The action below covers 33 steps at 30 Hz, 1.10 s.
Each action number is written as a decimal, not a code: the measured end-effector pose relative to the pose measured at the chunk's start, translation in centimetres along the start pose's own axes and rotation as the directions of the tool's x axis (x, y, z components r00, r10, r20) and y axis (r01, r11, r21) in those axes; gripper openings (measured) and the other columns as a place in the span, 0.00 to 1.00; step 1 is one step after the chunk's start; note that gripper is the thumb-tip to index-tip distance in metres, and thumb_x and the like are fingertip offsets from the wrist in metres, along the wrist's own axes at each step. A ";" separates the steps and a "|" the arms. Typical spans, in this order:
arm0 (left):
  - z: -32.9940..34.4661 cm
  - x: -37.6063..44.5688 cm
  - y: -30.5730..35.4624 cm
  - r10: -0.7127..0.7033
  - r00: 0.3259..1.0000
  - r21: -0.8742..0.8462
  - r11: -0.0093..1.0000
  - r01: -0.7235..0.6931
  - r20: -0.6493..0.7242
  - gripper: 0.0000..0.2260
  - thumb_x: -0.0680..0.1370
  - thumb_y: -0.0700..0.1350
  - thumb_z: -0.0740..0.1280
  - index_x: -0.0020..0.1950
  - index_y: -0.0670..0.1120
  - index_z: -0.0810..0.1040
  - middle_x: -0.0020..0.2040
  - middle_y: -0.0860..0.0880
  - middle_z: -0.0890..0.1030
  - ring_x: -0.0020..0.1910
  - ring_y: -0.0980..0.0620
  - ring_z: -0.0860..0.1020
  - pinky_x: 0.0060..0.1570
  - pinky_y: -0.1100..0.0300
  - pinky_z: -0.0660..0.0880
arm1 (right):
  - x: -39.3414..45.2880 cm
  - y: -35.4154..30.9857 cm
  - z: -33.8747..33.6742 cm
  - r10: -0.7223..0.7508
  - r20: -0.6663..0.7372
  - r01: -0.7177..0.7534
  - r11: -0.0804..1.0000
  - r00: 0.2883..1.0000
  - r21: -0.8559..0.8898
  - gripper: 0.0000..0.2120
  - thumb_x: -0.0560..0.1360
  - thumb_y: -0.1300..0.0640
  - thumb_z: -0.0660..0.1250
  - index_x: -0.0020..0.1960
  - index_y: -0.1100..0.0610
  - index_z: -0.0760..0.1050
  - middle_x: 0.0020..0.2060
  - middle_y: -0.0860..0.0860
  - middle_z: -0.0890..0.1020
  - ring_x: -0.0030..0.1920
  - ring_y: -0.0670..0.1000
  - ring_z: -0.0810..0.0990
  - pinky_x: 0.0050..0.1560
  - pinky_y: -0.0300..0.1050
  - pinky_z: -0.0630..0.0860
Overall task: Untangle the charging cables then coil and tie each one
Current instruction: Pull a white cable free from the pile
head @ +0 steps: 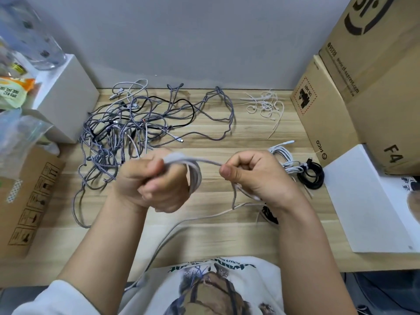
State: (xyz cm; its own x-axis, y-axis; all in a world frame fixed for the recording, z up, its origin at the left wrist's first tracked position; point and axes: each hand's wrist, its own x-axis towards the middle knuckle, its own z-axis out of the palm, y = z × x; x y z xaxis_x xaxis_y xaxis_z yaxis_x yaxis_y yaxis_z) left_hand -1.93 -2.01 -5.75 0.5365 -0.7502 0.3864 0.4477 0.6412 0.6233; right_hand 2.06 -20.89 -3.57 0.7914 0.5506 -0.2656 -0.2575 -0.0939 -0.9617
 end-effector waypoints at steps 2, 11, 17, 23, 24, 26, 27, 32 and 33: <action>0.8 0.9 0.4 0.214 0.975 -0.175 0.960 -0.221 -0.056 0.07 0.80 0.42 0.61 0.41 0.46 0.70 0.22 0.54 0.61 0.19 0.56 0.58 0.22 0.62 0.60 | 0.3 0.7 0.1 0.020 -0.009 -0.020 1.000 1.000 -0.022 0.10 0.67 0.60 0.72 0.31 0.59 0.72 0.19 0.45 0.68 0.19 0.39 0.62 0.21 0.28 0.58; -0.7 2.8 1.9 0.579 0.286 0.373 0.757 -0.536 -0.764 0.10 0.81 0.43 0.55 0.57 0.38 0.70 0.31 0.50 0.73 0.29 0.55 0.72 0.39 0.62 0.74 | 0.5 2.6 1.6 0.074 0.188 0.030 0.866 0.979 -0.498 0.12 0.65 0.55 0.77 0.32 0.52 0.74 0.22 0.40 0.72 0.26 0.38 0.68 0.32 0.37 0.64; -2.7 2.0 -1.6 0.704 0.290 0.761 0.606 0.232 -0.649 0.06 0.81 0.40 0.56 0.53 0.49 0.70 0.30 0.53 0.76 0.29 0.55 0.75 0.38 0.62 0.72 | -0.1 1.5 2.0 0.077 0.145 0.039 0.749 0.986 -0.662 0.16 0.63 0.59 0.78 0.33 0.51 0.70 0.18 0.41 0.69 0.22 0.43 0.65 0.29 0.41 0.62; -2.7 1.6 -2.9 0.621 0.509 0.666 0.028 0.745 -0.596 0.15 0.80 0.51 0.60 0.53 0.41 0.78 0.29 0.59 0.73 0.31 0.61 0.76 0.38 0.60 0.72 | -0.1 1.5 0.5 0.039 0.024 -0.022 0.871 0.999 -0.491 0.15 0.67 0.62 0.75 0.30 0.53 0.69 0.18 0.42 0.67 0.22 0.42 0.63 0.30 0.39 0.60; -2.6 1.7 -2.8 0.606 0.518 0.642 -0.014 0.766 -0.604 0.20 0.78 0.57 0.58 0.51 0.42 0.78 0.28 0.56 0.72 0.31 0.58 0.76 0.38 0.57 0.73 | -0.1 1.4 0.3 0.033 0.000 -0.030 0.902 0.999 -0.432 0.15 0.67 0.64 0.74 0.30 0.53 0.70 0.18 0.42 0.67 0.23 0.41 0.62 0.29 0.39 0.60; -2.4 1.5 -2.4 0.588 0.515 0.609 -0.046 0.792 -0.624 0.29 0.75 0.64 0.51 0.48 0.42 0.79 0.27 0.52 0.72 0.34 0.46 0.76 0.38 0.51 0.73 | -0.3 1.2 0.1 0.049 -0.027 -0.053 0.976 0.998 -0.210 0.16 0.68 0.68 0.72 0.31 0.53 0.69 0.21 0.42 0.66 0.22 0.42 0.61 0.26 0.36 0.59; -2.4 1.5 -2.2 0.595 0.511 0.610 -0.045 0.791 -0.620 0.30 0.74 0.66 0.50 0.47 0.42 0.79 0.28 0.53 0.72 0.35 0.45 0.76 0.38 0.50 0.73 | -0.4 1.1 0.0 0.062 -0.022 -0.063 0.996 0.998 -0.055 0.15 0.69 0.70 0.71 0.33 0.55 0.68 0.22 0.44 0.67 0.22 0.42 0.61 0.25 0.34 0.59; -2.7 0.4 -1.5 0.571 0.520 0.565 -0.116 0.817 -0.635 0.27 0.69 0.70 0.52 0.39 0.48 0.74 0.27 0.52 0.69 0.30 0.56 0.70 0.31 0.55 0.65 | -0.1 0.0 -0.6 0.072 0.026 -0.072 0.772 0.997 0.632 0.08 0.68 0.60 0.65 0.38 0.56 0.65 0.27 0.47 0.66 0.19 0.39 0.65 0.19 0.31 0.66; -2.8 0.2 -1.6 0.543 0.519 0.544 -0.130 0.829 -0.660 0.25 0.68 0.71 0.54 0.36 0.49 0.72 0.26 0.52 0.68 0.29 0.56 0.69 0.30 0.56 0.64 | -0.1 -0.1 -0.8 0.050 0.025 -0.054 0.764 0.998 0.643 0.07 0.68 0.58 0.63 0.38 0.57 0.65 0.28 0.48 0.65 0.18 0.39 0.63 0.17 0.30 0.62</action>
State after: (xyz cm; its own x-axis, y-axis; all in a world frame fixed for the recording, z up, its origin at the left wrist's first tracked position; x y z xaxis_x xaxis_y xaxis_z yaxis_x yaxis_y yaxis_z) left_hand -0.50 -2.73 -8.60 0.9938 0.0655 0.0902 -0.0030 -0.7933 0.6089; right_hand 2.47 -21.58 -3.55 0.7633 0.5661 -0.3113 -0.5963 0.4321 -0.6765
